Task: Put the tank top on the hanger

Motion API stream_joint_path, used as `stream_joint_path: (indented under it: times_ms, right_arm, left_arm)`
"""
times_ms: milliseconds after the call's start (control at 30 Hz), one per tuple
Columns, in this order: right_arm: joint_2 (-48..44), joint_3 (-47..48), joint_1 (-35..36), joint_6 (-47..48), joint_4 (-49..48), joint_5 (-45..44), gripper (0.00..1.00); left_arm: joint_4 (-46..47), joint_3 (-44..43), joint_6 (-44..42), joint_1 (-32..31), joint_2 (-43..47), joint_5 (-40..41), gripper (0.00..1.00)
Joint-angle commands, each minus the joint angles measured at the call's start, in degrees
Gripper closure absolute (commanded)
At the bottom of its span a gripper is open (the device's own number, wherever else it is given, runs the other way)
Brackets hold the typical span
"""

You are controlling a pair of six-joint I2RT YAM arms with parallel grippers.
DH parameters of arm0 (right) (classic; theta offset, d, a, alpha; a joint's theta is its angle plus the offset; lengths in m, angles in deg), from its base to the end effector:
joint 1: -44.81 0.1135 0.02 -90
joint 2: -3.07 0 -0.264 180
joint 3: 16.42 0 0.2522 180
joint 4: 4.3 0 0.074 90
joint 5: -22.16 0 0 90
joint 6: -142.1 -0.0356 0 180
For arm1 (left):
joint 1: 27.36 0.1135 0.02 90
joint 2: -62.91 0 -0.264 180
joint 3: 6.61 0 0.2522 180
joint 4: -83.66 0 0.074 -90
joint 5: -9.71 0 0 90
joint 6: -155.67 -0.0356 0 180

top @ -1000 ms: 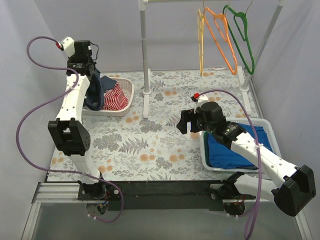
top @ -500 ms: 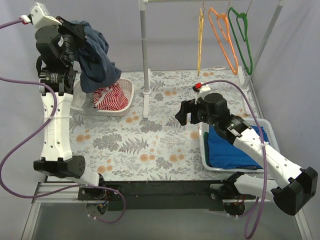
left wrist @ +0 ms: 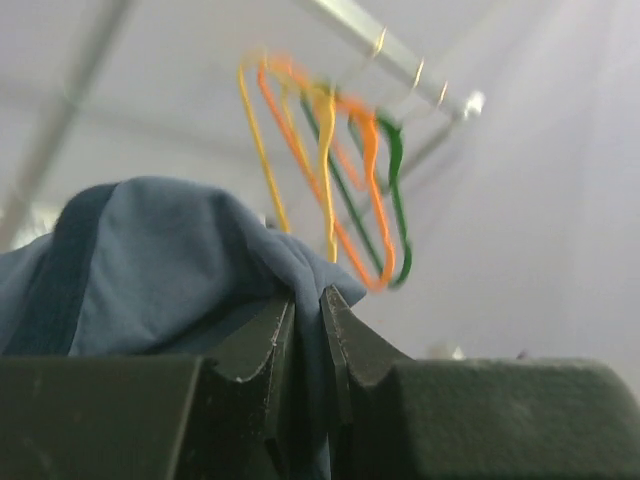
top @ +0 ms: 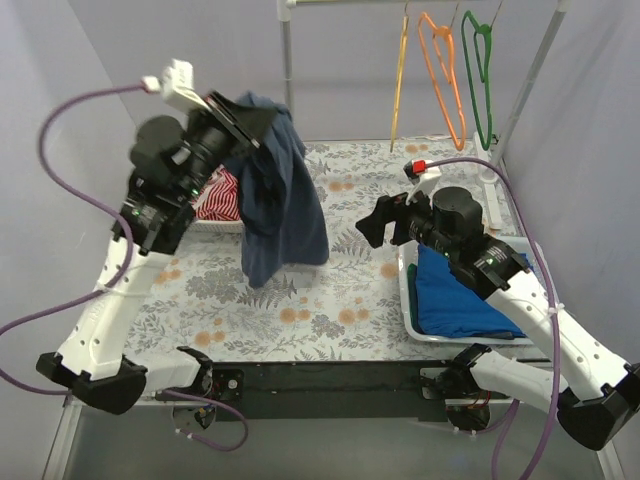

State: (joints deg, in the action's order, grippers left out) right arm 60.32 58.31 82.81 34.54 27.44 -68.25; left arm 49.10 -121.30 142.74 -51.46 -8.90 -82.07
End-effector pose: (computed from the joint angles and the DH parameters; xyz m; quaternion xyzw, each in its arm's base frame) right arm 0.1766 0.1377 0.3843 -0.1379 0.7773 0.2836 0.5444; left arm 0.2103 -0.0953 0.5518 -0.2811 0.5905 -0.5909 0.4724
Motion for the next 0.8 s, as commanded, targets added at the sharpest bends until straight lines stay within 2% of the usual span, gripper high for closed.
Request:
stream_joint_path:
  times_ms: [0,33,67,167,267,333,367,400,533,667,767]
  right_arm:
    - [-4.6,-5.9,0.1,-4.0,-0.2,5.1,0.10]
    - [-5.4,-7.7,0.2,-5.1,-1.1,5.8,0.11]
    - [-6.0,-11.9,0.3,-6.6,-1.7,7.2,0.12]
    - [-7.7,-19.9,1.9,-9.5,-4.5,7.4,0.14]
    - [-7.0,-24.2,5.1,-11.8,-6.2,6.0,0.17]
    - [-6.0,-26.9,8.5,-14.2,-7.0,4.0,0.19]
    - [-5.7,-27.4,9.4,-14.8,-7.7,1.8,0.20]
    - [-5.0,-27.8,10.2,-15.7,-8.1,1.0,0.20]
    - [-3.5,-26.5,14.6,-15.9,-8.4,-3.5,0.25]
    - [-1.8,-24.6,22.1,-15.7,-8.0,-10.9,0.27]
    - [2.2,-22.8,26.9,-15.1,-8.1,-14.4,0.27]
  left_arm:
    - [1.5,21.1,7.5,-11.0,6.8,12.9,1.00]
    - [2.7,25.0,9.2,-14.1,7.8,14.8,1.00]
    - [3.0,32.8,13.2,-15.4,9.0,15.8,1.00]
    - [3.9,41.0,16.8,-21.5,7.3,20.3,1.00]
    - [3.0,46.2,20.0,-22.4,5.2,22.3,1.00]
    - [1.3,46.0,18.6,-22.4,3.3,24.6,0.74]
    - [0.1,45.6,18.3,-22.4,2.7,25.3,0.65]
    - [-1.7,44.8,17.7,-22.3,1.6,25.8,0.57]
    - [-7.6,44.0,15.4,-21.6,0.0,26.3,0.36]
    - [-12.3,44.9,14.7,-18.0,1.7,24.4,0.36]
    - [-11.9,47.7,12.5,-13.3,4.8,21.2,0.39]
